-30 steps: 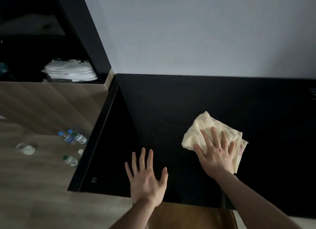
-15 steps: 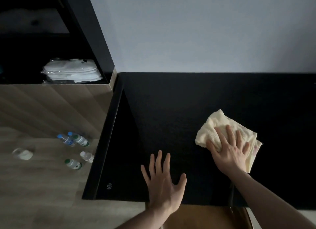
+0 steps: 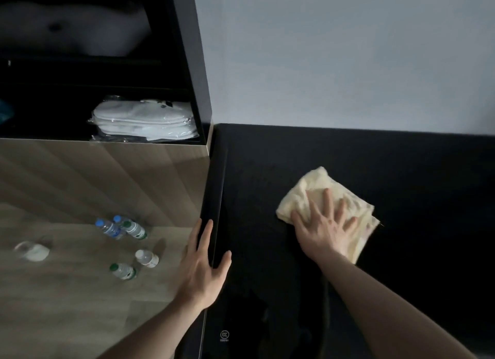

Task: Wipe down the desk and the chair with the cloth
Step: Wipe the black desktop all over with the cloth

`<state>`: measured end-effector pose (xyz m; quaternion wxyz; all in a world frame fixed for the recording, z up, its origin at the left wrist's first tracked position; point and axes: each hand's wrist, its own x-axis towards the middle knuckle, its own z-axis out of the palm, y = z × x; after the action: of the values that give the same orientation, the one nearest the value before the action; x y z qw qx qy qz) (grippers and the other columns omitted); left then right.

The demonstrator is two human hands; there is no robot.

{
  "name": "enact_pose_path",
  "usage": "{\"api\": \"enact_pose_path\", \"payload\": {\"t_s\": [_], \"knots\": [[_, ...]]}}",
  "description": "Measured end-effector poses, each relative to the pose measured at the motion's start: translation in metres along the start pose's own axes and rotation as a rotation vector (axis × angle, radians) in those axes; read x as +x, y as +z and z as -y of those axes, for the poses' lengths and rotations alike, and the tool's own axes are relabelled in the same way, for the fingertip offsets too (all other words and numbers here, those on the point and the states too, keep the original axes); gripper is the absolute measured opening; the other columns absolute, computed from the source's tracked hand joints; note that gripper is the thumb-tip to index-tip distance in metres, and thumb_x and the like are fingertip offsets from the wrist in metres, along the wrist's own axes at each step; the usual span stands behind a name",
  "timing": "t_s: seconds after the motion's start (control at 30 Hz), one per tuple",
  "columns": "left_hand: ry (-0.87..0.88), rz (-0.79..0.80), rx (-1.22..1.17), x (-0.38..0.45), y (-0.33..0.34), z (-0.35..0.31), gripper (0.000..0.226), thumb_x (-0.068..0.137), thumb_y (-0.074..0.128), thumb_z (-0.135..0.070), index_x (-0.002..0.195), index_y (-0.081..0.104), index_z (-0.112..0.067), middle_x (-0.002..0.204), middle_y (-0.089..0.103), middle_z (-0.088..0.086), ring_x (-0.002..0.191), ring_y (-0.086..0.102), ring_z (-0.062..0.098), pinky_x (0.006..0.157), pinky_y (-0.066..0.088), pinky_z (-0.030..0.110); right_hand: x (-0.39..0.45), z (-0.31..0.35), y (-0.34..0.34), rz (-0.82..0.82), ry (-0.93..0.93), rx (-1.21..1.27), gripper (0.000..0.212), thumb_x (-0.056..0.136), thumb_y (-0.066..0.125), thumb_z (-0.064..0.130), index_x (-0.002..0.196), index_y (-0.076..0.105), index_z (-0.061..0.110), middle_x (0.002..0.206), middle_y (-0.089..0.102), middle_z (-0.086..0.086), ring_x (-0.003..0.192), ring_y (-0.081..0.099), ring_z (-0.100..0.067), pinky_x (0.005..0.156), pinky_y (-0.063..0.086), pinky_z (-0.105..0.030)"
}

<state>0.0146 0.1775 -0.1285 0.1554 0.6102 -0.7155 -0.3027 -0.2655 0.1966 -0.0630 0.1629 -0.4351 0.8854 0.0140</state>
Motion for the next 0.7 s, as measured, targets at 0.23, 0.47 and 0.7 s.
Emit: {"api": "enact_pose_path", "payload": {"t_s": [0.23,0.47,0.7], "knots": [[-0.002,-0.045,0.003,0.003,0.001,0.001,0.079,0.098,0.06,-0.051,0.168,0.025,-0.037,0.176,0.015,-0.012,0.157,0.031,0.019,0.119,0.031,0.031,-0.011,0.1,0.052,0.047,-0.388,0.044,0.075,0.098,0.024,0.077,0.167,0.01,0.05,0.179,-0.014,0.003,0.161,-0.026,-0.036,0.122,-0.018,-0.07],[-0.021,-0.043,0.07,0.0,-0.005,-0.005,0.078,0.101,0.053,-0.055,0.168,0.017,-0.042,0.176,0.007,-0.02,0.155,0.035,0.017,0.108,0.048,0.035,0.004,0.047,0.045,-0.02,-0.404,0.066,0.073,0.097,0.029,0.081,0.164,0.021,0.053,0.179,-0.004,0.012,0.165,-0.015,-0.026,0.125,-0.017,-0.065],[-0.019,-0.039,0.028,0.0,-0.003,-0.005,0.08,0.1,0.054,-0.054,0.169,0.017,-0.04,0.176,0.004,-0.021,0.154,0.035,0.018,0.11,0.048,0.035,0.04,-0.074,0.012,-0.022,-0.069,0.062,0.088,0.086,0.023,0.091,0.164,0.014,0.052,0.177,0.001,0.012,0.163,-0.009,-0.019,0.126,-0.003,-0.067]]}}
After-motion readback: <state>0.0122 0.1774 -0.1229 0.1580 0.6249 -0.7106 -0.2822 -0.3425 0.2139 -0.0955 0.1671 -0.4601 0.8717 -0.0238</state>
